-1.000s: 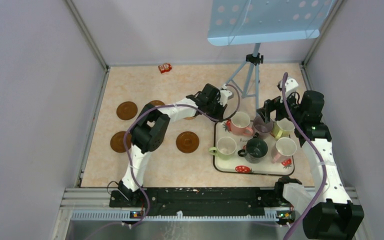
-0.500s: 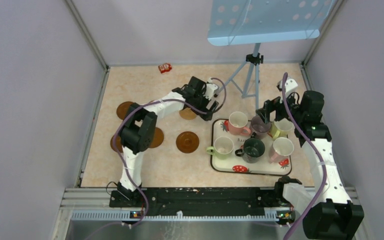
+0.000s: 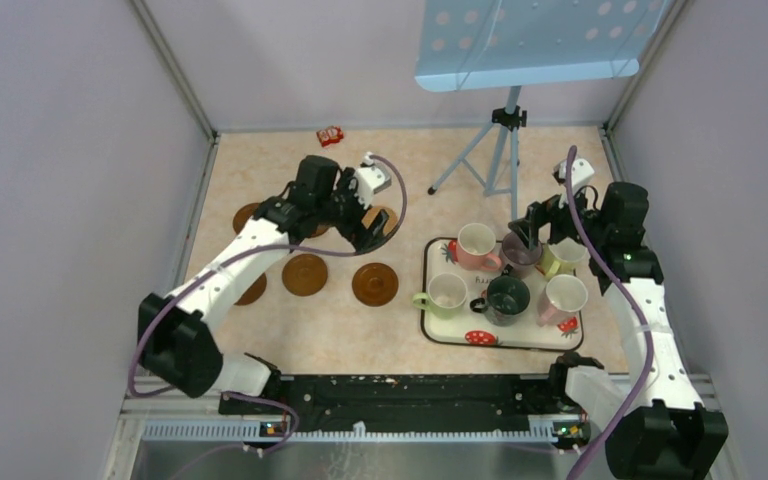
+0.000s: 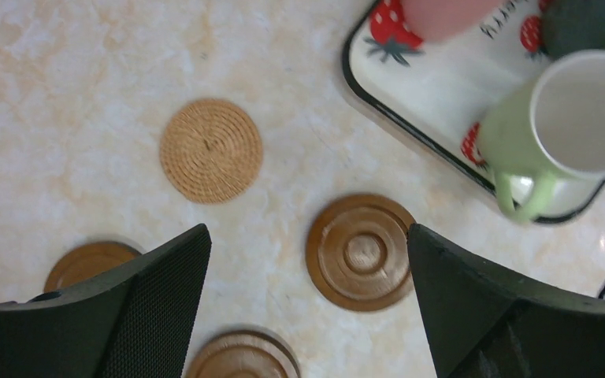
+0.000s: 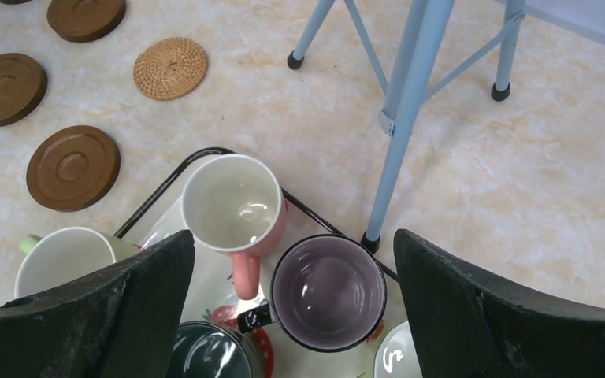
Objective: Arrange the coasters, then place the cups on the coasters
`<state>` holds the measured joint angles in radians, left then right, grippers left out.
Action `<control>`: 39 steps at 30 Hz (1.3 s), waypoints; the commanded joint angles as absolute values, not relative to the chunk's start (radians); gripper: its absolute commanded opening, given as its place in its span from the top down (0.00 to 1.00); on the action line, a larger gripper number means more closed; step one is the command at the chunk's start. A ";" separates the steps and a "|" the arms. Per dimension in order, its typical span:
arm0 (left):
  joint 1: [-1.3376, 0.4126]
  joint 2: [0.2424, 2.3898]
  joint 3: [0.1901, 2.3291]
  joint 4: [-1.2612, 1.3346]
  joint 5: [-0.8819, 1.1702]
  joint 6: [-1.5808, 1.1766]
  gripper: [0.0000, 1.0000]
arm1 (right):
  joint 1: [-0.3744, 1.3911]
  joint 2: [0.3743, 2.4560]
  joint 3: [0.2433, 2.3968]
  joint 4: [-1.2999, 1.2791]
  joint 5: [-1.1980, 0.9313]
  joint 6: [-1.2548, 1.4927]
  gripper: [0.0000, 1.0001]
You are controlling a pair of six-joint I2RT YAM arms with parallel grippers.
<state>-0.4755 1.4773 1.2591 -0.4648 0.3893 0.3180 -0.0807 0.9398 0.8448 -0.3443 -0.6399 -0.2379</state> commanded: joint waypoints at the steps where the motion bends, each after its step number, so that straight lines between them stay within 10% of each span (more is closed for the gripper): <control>1: -0.488 1.357 1.124 -0.513 0.420 0.404 0.01 | -0.080 0.917 0.858 -0.317 -0.687 -0.222 0.05; 6: -0.493 1.437 1.220 -0.823 0.530 0.473 0.01 | -0.080 0.923 0.854 -0.316 -0.685 -0.223 0.05; 22: -0.903 1.534 1.184 -0.655 0.305 0.380 0.08 | -0.080 0.934 0.853 -0.317 -0.659 -0.242 0.05; 39: -0.978 1.702 1.213 -0.486 0.268 0.280 0.60 | -0.080 0.923 0.875 -0.307 -0.609 -0.193 0.05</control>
<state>-0.9771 1.6997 1.1915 -0.5671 0.2386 0.3130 -0.0807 0.9371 0.8448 -0.3443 -0.6281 -0.2291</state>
